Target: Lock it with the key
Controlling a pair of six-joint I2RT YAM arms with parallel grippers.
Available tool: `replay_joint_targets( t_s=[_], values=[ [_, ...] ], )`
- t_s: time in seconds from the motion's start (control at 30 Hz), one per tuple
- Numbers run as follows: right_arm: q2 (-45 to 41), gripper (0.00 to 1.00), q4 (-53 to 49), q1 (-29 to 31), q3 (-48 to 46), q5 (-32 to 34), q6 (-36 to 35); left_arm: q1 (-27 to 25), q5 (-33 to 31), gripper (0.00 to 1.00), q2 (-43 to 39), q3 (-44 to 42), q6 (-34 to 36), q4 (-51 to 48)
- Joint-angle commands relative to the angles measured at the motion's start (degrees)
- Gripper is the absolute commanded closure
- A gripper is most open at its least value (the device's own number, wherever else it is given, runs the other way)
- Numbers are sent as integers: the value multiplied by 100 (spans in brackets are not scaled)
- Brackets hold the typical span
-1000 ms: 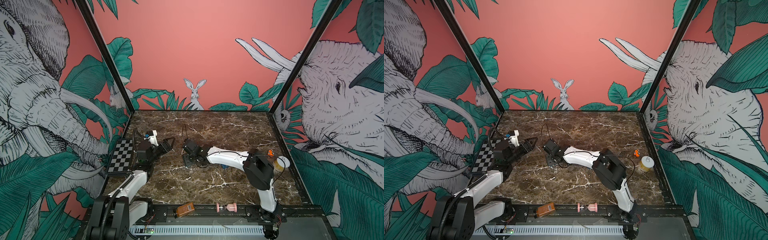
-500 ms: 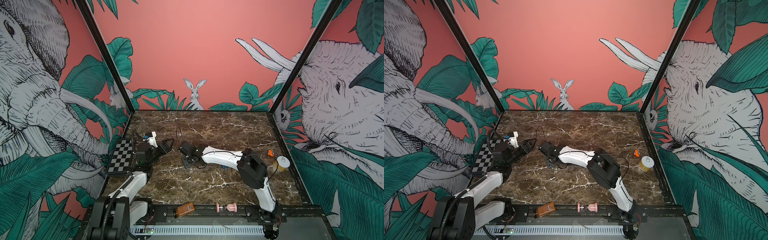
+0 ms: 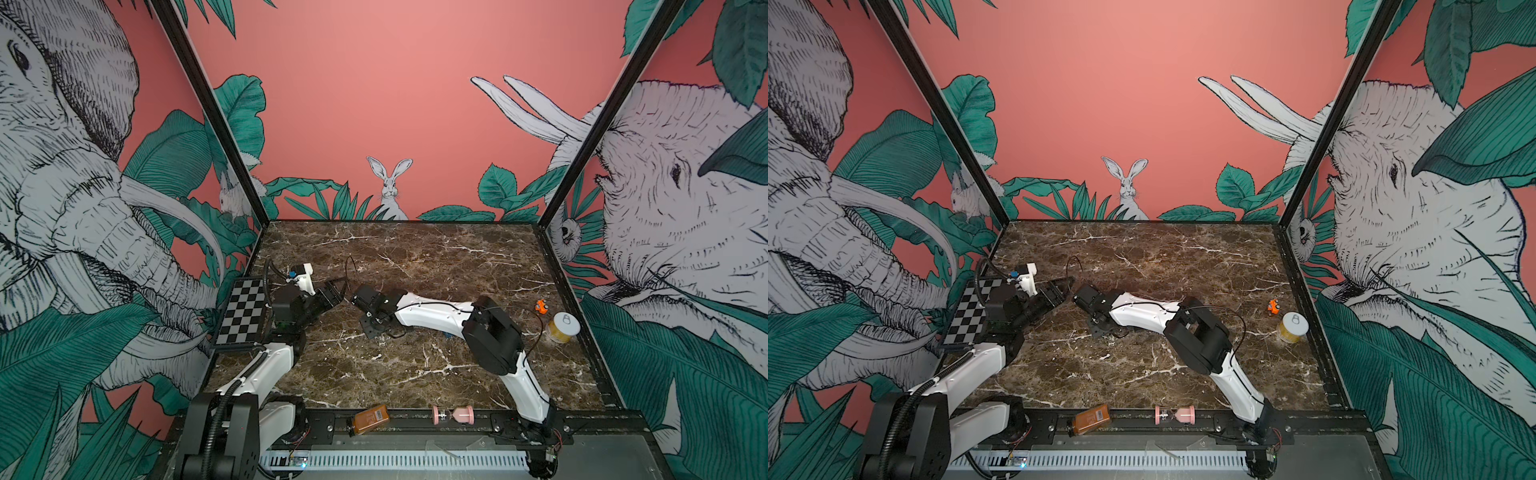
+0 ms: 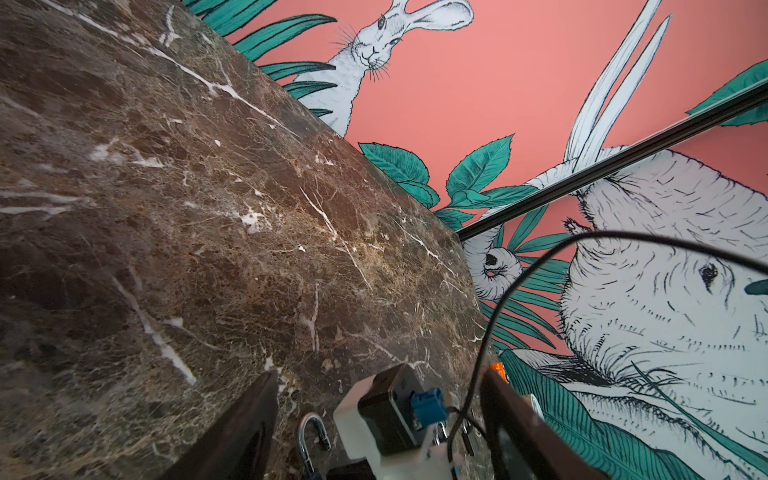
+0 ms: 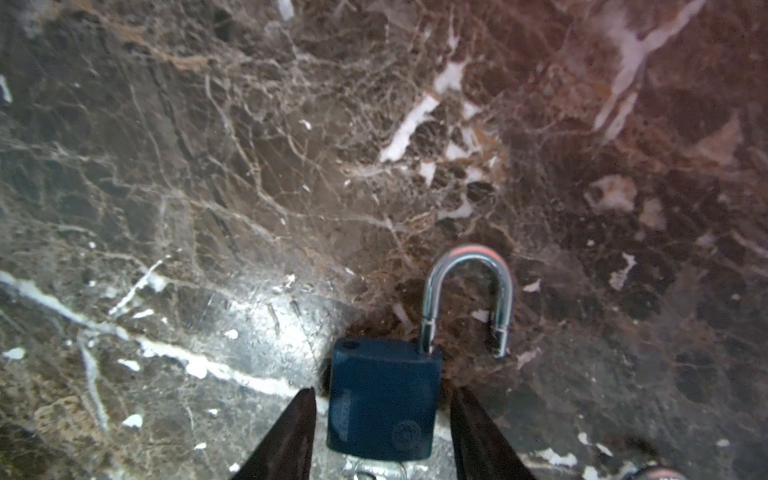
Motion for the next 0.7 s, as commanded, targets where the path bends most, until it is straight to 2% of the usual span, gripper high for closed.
replay_joint_targets(
  t_s=[0.0, 0.23, 0.67],
  values=[
    [95, 50, -263, 48, 126, 191, -52, 45, 24, 23, -92, -89, 97, 27],
    [197, 54, -286, 49, 150, 170, -53, 44, 23, 23, -82, -81, 172, -15],
    [368, 53, -210, 52, 151, 105, -37, 45, 153, 23, 80, 17, 215, -81]
  ],
)
